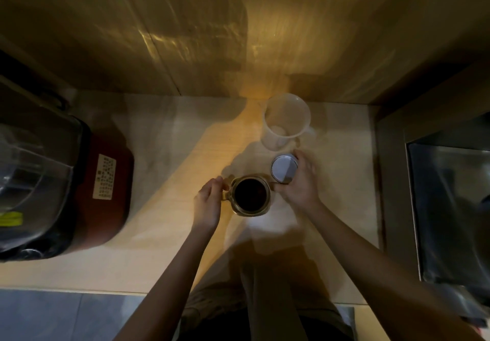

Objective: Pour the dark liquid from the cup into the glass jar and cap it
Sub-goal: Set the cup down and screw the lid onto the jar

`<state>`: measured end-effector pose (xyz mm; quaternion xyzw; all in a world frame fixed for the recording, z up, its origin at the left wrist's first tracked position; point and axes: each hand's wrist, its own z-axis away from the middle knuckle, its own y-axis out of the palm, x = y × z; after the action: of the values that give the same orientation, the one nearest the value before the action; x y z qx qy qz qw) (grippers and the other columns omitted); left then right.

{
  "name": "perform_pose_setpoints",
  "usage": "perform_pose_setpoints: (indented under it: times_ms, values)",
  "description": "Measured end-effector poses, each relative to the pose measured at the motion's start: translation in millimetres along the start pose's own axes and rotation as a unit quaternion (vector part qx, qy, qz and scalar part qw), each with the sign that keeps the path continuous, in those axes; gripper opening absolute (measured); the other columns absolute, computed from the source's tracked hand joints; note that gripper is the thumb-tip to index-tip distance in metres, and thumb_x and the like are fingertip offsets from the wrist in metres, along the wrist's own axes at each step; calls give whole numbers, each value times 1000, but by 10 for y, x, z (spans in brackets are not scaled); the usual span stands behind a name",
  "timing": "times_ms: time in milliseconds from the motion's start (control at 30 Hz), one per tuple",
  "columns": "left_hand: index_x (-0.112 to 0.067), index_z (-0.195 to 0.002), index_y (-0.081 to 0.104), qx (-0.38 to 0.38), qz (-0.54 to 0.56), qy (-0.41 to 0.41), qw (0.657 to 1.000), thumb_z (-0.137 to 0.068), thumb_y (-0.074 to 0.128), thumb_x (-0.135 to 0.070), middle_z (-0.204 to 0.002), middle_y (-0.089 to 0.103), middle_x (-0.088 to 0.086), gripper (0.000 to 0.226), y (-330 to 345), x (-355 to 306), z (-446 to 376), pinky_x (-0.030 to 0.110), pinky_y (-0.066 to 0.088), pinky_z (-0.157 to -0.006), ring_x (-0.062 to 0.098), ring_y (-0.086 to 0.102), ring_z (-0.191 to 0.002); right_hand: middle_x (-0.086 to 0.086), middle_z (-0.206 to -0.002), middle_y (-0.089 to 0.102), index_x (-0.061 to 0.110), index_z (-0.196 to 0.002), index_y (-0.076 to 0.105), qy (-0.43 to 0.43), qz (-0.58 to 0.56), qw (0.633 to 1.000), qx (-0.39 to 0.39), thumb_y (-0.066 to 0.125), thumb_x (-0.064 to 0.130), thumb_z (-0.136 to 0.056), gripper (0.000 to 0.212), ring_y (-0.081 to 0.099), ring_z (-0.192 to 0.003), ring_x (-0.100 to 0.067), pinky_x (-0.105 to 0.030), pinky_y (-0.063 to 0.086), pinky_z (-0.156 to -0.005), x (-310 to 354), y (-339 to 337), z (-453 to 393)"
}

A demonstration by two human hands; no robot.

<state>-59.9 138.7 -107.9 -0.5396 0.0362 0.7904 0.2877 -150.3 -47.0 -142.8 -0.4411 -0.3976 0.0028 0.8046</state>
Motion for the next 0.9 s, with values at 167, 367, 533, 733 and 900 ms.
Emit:
perform_pose_setpoints:
  times_ms: [167,367,533,733,900]
  values:
    - [-14,-113,54,101,-62,73,990,-77,44,-25,-114,56,5,40,-145,-100,159,27,45,-83,15,52,-102,-8,-124,54,13,-127,44,-56,15,998,-38,86,21,-58,81,44,-115,-29,-38,43,-89,137,-147,120]
    - [-16,-134,38,152,-200,178,951,-63,78,-28,-134,46,-1,82,-164,-115,234,26,34,-99,11,39,-122,-8,-123,54,10,-129,44,-242,118,963,25,85,27,-57,86,45,-113,-26,-36,41,-92,308,-649,558]
    - [-20,-135,38,142,-191,157,959,-60,82,-32,-140,46,0,88,-161,-68,215,25,34,-100,15,41,-127,-8,-130,47,11,-137,35,-277,178,939,103,81,26,-57,93,38,-121,-24,-30,34,-98,539,-847,655]
    - [-22,-133,41,145,-179,160,960,-57,82,-36,-137,50,0,88,-172,-62,204,28,37,-98,17,44,-125,-7,-133,45,16,-139,29,-341,183,912,137,80,31,-58,97,38,-121,-21,-27,29,-98,834,-860,638]
    - [-23,-130,43,149,-160,157,963,-56,83,-36,-132,54,0,85,-174,-47,191,31,40,-95,17,48,-119,-5,-134,47,21,-141,23,-360,221,889,177,80,39,-63,98,41,-124,-23,-38,34,-104,1062,-747,608]
